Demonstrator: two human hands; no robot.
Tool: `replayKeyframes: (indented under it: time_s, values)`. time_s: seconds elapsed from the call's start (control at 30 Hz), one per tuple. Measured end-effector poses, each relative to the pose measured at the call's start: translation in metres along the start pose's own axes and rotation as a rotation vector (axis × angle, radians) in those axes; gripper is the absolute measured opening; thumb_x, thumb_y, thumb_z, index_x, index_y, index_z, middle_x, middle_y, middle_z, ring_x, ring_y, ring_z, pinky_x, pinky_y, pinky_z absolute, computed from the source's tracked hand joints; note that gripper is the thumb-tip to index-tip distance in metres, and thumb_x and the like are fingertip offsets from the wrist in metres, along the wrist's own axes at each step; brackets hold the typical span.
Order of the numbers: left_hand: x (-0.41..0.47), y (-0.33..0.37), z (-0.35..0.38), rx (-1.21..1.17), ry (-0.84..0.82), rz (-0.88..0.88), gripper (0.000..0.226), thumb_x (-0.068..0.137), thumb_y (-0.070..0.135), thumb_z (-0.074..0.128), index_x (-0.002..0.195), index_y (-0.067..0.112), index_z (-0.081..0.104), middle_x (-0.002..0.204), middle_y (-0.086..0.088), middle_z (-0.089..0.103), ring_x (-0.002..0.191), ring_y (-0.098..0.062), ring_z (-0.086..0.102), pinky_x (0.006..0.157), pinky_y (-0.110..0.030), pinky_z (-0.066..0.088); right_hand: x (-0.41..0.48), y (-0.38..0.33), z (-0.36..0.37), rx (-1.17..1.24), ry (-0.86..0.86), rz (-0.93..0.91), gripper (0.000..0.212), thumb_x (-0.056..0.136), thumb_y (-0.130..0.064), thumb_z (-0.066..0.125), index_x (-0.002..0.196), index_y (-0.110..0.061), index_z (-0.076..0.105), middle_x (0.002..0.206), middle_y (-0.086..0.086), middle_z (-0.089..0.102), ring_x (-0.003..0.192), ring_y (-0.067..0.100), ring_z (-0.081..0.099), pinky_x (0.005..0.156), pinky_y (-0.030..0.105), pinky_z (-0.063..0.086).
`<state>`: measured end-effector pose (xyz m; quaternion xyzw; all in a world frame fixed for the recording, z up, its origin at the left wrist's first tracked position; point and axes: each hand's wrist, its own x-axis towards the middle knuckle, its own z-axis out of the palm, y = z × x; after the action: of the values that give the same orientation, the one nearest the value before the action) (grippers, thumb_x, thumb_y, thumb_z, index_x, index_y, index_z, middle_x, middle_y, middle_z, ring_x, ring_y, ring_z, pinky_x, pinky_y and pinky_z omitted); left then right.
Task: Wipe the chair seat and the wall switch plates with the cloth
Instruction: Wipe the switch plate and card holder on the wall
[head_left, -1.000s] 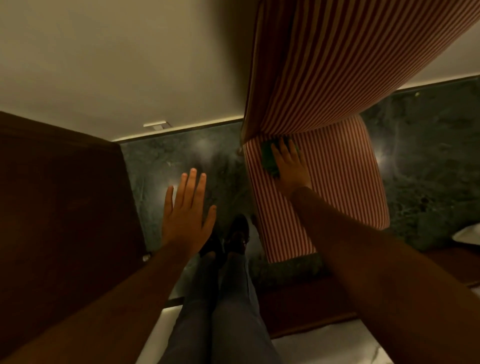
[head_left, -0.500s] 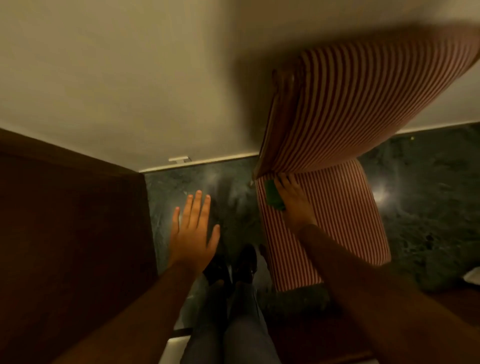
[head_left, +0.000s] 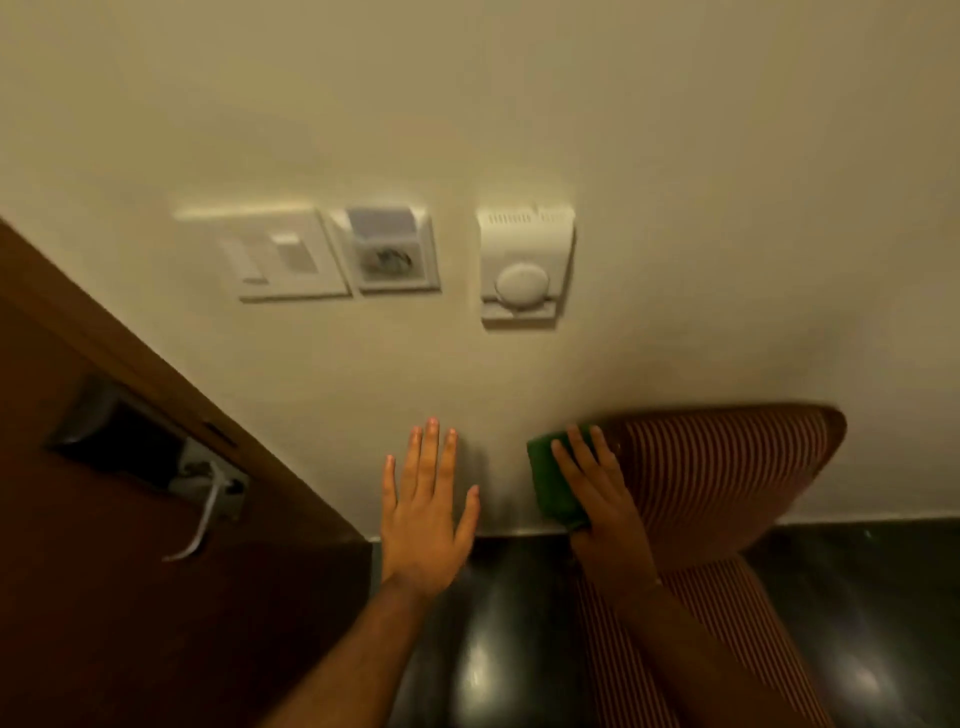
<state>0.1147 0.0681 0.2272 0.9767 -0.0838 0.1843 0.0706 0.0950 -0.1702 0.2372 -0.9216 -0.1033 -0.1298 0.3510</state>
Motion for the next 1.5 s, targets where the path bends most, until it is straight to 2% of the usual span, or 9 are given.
replayKeyframes:
  time_s: [0.17, 0.27, 0.47, 0.67, 0.8, 1.03, 1.17, 1.33, 1.5]
  values:
    - [0.075, -0.020, -0.069, -0.028, 0.259, -0.051, 0.084, 0.110, 0.048, 0.040, 0.181, 0.019, 0.008, 0.187, -0.016, 0.017, 0.176, -0.019, -0.008, 0.141, -0.044, -0.009, 0.060, -0.069, -0.022, -0.043, 0.155, -0.233, 0.065, 0.093, -0.018, 0.049, 0.157, -0.008, 0.044, 0.170, 0.012, 0.031, 0.165, 0.025, 0.009, 0.127, 0.056, 0.026]
    - [0.117, -0.035, -0.103, -0.038, 0.390, -0.038, 0.086, 0.111, 0.048, 0.038, 0.181, 0.021, -0.002, 0.189, -0.012, 0.005, 0.176, -0.020, -0.008, 0.141, -0.044, -0.012, 0.094, -0.105, -0.026, -0.081, 0.216, -0.319, 0.063, 0.100, -0.025, 0.051, 0.161, -0.013, 0.036, 0.171, 0.009, 0.028, 0.166, 0.019, 0.002, 0.128, 0.053, 0.026]
    - [0.190, -0.075, -0.147, -0.020, 0.556, 0.021, 0.075, 0.119, 0.049, 0.027, 0.181, 0.025, -0.009, 0.188, -0.004, -0.011, 0.176, -0.020, -0.010, 0.141, -0.045, -0.013, 0.147, -0.147, -0.006, -0.054, 0.307, -0.440, 0.086, 0.089, 0.003, 0.081, 0.161, -0.017, 0.039, 0.173, 0.000, 0.027, 0.164, 0.030, 0.018, 0.123, 0.058, 0.038]
    - [0.271, -0.112, -0.186, -0.028, 0.688, 0.039, 0.073, 0.118, 0.036, 0.031, 0.179, 0.030, -0.008, 0.185, 0.002, -0.025, 0.173, -0.018, -0.021, 0.138, -0.043, -0.020, 0.187, -0.153, 0.033, -0.095, 0.324, -0.408, 0.092, 0.091, 0.001, 0.073, 0.165, -0.021, 0.023, 0.178, -0.010, 0.005, 0.166, 0.023, 0.001, 0.129, 0.055, 0.023]
    - [0.287, -0.125, -0.188, 0.000, 0.739, 0.161, 0.069, 0.119, 0.040, 0.022, 0.177, 0.036, -0.015, 0.182, 0.007, -0.031, 0.171, -0.017, -0.027, 0.138, -0.044, -0.020, 0.197, -0.142, 0.058, -0.142, 0.421, -0.346, 0.074, 0.099, -0.021, 0.054, 0.164, -0.015, 0.021, 0.177, 0.004, 0.009, 0.166, 0.024, -0.002, 0.131, 0.053, 0.018]
    - [0.288, -0.127, -0.185, 0.004, 0.742, 0.162, 0.073, 0.119, 0.039, 0.031, 0.176, 0.037, -0.015, 0.188, -0.002, -0.015, 0.169, -0.014, -0.030, 0.138, -0.043, -0.020, 0.190, -0.129, 0.077, -0.104, 0.486, -0.280, 0.089, 0.087, -0.013, 0.072, 0.163, -0.013, 0.028, 0.177, 0.007, 0.006, 0.166, 0.028, -0.001, 0.125, 0.064, 0.018]
    - [0.288, -0.127, -0.184, -0.004, 0.748, 0.144, 0.076, 0.117, 0.035, 0.040, 0.176, 0.033, -0.008, 0.182, -0.017, 0.007, 0.168, -0.014, -0.030, 0.138, -0.042, -0.020, 0.199, -0.136, 0.079, -0.085, 0.508, -0.266, 0.080, 0.099, -0.022, 0.062, 0.168, -0.019, 0.022, 0.178, 0.006, 0.005, 0.165, 0.035, 0.002, 0.130, 0.060, 0.014]
    - [0.290, -0.130, -0.181, 0.010, 0.769, 0.163, 0.078, 0.117, 0.035, 0.040, 0.176, 0.038, -0.012, 0.182, -0.015, 0.005, 0.168, -0.014, -0.029, 0.138, -0.044, -0.018, 0.186, -0.131, 0.080, -0.119, 0.484, -0.281, 0.064, 0.100, -0.027, 0.055, 0.158, -0.004, 0.038, 0.174, 0.010, 0.012, 0.166, 0.028, -0.001, 0.124, 0.067, 0.025]
    - [0.293, -0.131, -0.180, 0.004, 0.792, 0.177, 0.072, 0.118, 0.039, 0.033, 0.176, 0.037, -0.010, 0.181, -0.015, 0.006, 0.169, -0.015, -0.026, 0.139, -0.047, -0.013, 0.205, -0.152, 0.065, -0.075, 0.553, -0.291, 0.055, 0.114, -0.033, 0.044, 0.160, -0.003, 0.038, 0.178, 0.009, 0.005, 0.165, 0.037, 0.004, 0.133, 0.054, 0.010]
